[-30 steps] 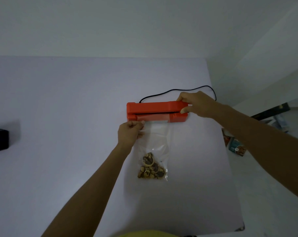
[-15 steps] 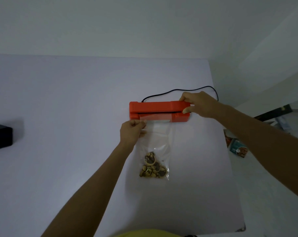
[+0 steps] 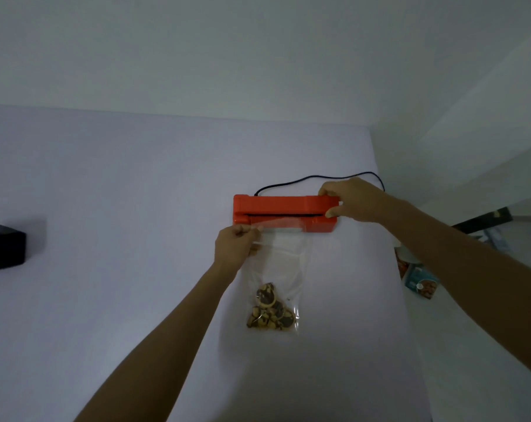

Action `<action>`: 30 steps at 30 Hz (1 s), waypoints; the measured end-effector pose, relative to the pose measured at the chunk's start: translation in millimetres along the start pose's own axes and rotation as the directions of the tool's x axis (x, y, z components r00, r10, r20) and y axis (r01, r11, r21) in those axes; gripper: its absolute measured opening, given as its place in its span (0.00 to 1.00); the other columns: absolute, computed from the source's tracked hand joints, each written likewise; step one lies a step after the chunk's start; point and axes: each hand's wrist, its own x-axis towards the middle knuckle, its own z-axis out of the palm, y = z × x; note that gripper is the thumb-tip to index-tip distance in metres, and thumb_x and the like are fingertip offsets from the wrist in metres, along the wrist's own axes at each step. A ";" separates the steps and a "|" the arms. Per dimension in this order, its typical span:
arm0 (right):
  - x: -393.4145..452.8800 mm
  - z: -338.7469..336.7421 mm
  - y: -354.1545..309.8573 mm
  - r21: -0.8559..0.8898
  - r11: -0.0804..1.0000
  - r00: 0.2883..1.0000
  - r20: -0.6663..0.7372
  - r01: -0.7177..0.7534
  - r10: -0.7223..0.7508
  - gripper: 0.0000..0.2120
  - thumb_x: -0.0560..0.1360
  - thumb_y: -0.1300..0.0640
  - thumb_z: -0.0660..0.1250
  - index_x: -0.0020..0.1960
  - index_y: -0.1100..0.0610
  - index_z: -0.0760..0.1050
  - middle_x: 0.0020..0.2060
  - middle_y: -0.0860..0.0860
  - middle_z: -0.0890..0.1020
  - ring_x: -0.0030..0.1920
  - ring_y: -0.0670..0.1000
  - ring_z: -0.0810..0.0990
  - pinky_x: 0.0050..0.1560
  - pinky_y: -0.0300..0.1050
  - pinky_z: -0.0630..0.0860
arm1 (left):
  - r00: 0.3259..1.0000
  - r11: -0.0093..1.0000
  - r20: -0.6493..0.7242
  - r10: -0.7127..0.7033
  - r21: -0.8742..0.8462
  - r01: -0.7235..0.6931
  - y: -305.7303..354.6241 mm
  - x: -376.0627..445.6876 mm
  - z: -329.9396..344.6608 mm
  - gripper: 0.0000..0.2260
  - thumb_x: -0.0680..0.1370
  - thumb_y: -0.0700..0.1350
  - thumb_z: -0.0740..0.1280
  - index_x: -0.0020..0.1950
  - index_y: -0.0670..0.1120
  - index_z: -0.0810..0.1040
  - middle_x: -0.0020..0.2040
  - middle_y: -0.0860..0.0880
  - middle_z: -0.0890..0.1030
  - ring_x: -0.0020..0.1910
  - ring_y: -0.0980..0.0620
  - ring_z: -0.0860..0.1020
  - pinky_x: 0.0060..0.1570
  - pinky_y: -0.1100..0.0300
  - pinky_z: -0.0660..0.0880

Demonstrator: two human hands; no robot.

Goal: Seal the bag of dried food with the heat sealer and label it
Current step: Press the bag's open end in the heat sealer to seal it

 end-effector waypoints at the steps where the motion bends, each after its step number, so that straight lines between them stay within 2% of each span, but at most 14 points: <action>1: -0.3 -3.3 -2.9 -0.042 0.999 1.000 0.004 -0.002 0.002 0.17 0.71 0.53 0.73 0.58 0.54 0.75 0.49 0.51 0.82 0.45 0.49 0.77 0.46 0.44 0.73 | 1.000 1.000 0.008 0.006 0.012 -0.006 0.5 0.1 -1.2 0.06 0.76 0.41 0.69 0.48 0.40 0.82 0.43 0.43 0.83 0.37 0.51 0.81 0.35 0.64 0.78; 4: -5.8 -17.5 -14.2 -0.104 0.994 0.999 -0.031 -0.028 0.025 0.18 0.71 0.53 0.72 0.59 0.55 0.75 0.50 0.52 0.81 0.45 0.50 0.76 0.44 0.44 0.73 | 0.999 0.999 0.033 0.016 0.043 -0.018 1.5 -0.6 -4.3 0.05 0.76 0.41 0.69 0.47 0.40 0.82 0.42 0.42 0.83 0.39 0.50 0.81 0.41 0.60 0.80; 9: -27.5 -62.9 -55.4 -0.046 0.996 0.981 -0.177 0.073 -0.080 0.18 0.70 0.51 0.74 0.58 0.54 0.78 0.52 0.51 0.74 0.51 0.52 0.76 0.52 0.47 0.73 | 0.999 0.997 0.038 0.000 0.073 -0.003 -2.4 -1.0 -6.8 0.04 0.74 0.38 0.70 0.45 0.38 0.82 0.40 0.44 0.83 0.37 0.50 0.79 0.48 0.52 0.80; 13: -32.2 -85.9 -110.6 -0.095 0.972 0.944 -0.237 0.214 -0.231 0.21 0.71 0.47 0.72 0.62 0.53 0.76 0.53 0.51 0.75 0.52 0.50 0.74 0.56 0.46 0.72 | 0.999 0.998 0.040 -0.033 0.045 0.032 -3.4 -0.7 -6.5 0.04 0.75 0.38 0.69 0.47 0.39 0.82 0.41 0.44 0.83 0.37 0.50 0.80 0.49 0.54 0.80; 16: -20.2 -91.5 -151.5 -0.119 0.945 0.900 -0.286 0.305 -0.327 0.25 0.71 0.46 0.72 0.65 0.49 0.71 0.53 0.49 0.76 0.54 0.48 0.73 0.55 0.45 0.72 | 0.998 0.998 0.044 -0.046 0.038 0.044 -5.0 -1.2 -8.3 0.03 0.75 0.39 0.69 0.45 0.41 0.82 0.40 0.45 0.83 0.38 0.50 0.80 0.47 0.56 0.80; 21: 10.9 -88.1 -207.3 -0.071 0.911 0.859 -0.310 0.406 -0.407 0.27 0.69 0.45 0.73 0.64 0.50 0.69 0.50 0.49 0.78 0.52 0.49 0.75 0.53 0.49 0.76 | 0.997 0.998 0.047 -0.065 0.000 0.065 -6.1 -3.9 -8.9 0.03 0.75 0.40 0.70 0.44 0.42 0.83 0.39 0.45 0.83 0.37 0.52 0.80 0.40 0.62 0.77; 24: 28.1 -81.2 -229.7 -0.074 0.896 0.849 -0.293 0.438 -0.439 0.27 0.69 0.44 0.73 0.64 0.51 0.69 0.49 0.49 0.77 0.50 0.49 0.75 0.51 0.47 0.76 | 0.996 0.997 0.043 -0.073 -0.017 0.074 -5.7 -4.8 -10.2 0.03 0.75 0.41 0.70 0.45 0.42 0.83 0.40 0.46 0.83 0.37 0.53 0.80 0.39 0.63 0.77; 27: 41.9 -71.5 -244.4 -0.084 0.887 0.849 -0.263 0.453 -0.458 0.26 0.70 0.43 0.72 0.63 0.51 0.70 0.50 0.49 0.77 0.49 0.48 0.75 0.49 0.45 0.76 | 0.997 0.997 0.035 -0.066 -0.031 0.067 -5.2 -5.2 -12.9 0.03 0.75 0.41 0.70 0.44 0.43 0.82 0.41 0.46 0.83 0.37 0.53 0.80 0.40 0.63 0.78; 30: 49.7 -64.6 -252.3 -0.053 0.894 0.864 -0.239 0.445 -0.444 0.28 0.70 0.37 0.69 0.63 0.51 0.70 0.52 0.49 0.77 0.50 0.48 0.76 0.50 0.45 0.76 | 0.998 0.998 0.027 -0.056 -0.031 0.057 -5.6 -6.2 -14.4 0.04 0.75 0.42 0.70 0.42 0.43 0.82 0.40 0.46 0.83 0.37 0.53 0.79 0.42 0.63 0.78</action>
